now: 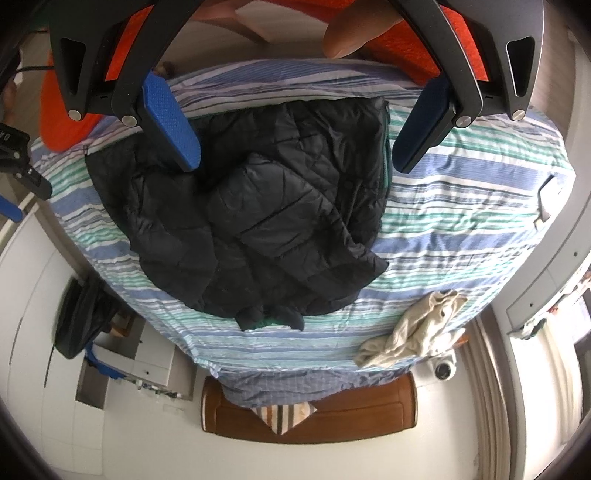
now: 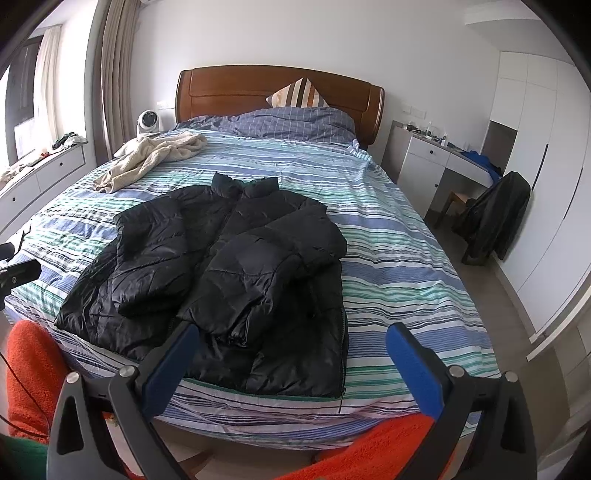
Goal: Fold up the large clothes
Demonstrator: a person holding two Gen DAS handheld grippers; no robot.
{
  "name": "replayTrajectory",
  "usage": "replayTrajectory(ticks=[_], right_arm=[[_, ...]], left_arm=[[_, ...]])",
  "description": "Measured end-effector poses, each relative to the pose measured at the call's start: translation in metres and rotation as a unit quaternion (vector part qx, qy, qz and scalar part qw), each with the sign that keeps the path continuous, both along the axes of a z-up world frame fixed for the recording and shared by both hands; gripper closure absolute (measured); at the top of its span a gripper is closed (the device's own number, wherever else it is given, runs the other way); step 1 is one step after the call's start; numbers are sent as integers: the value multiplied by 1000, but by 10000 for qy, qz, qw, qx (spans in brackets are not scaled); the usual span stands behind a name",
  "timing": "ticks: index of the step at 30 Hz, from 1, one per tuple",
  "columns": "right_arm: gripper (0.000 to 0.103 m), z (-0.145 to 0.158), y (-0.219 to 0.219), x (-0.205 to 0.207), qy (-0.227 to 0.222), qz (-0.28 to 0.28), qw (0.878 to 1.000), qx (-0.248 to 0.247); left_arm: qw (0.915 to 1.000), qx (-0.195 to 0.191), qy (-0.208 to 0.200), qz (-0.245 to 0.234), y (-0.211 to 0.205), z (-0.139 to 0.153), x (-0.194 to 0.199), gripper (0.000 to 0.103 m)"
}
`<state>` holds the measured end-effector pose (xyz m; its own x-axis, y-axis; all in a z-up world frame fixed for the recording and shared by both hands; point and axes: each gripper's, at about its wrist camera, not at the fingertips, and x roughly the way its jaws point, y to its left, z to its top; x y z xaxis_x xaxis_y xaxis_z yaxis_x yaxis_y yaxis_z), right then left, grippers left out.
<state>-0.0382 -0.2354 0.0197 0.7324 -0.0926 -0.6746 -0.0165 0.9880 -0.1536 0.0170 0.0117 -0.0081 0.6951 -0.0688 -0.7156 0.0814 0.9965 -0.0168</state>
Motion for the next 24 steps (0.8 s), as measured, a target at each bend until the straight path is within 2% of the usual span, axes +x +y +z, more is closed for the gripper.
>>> replayTrajectory(ticks=[24], right_arm=[[0,-1,2,-1,19,33,10000,8]], left_arm=[[10000,53,26,-4,1,-1,-2,0]])
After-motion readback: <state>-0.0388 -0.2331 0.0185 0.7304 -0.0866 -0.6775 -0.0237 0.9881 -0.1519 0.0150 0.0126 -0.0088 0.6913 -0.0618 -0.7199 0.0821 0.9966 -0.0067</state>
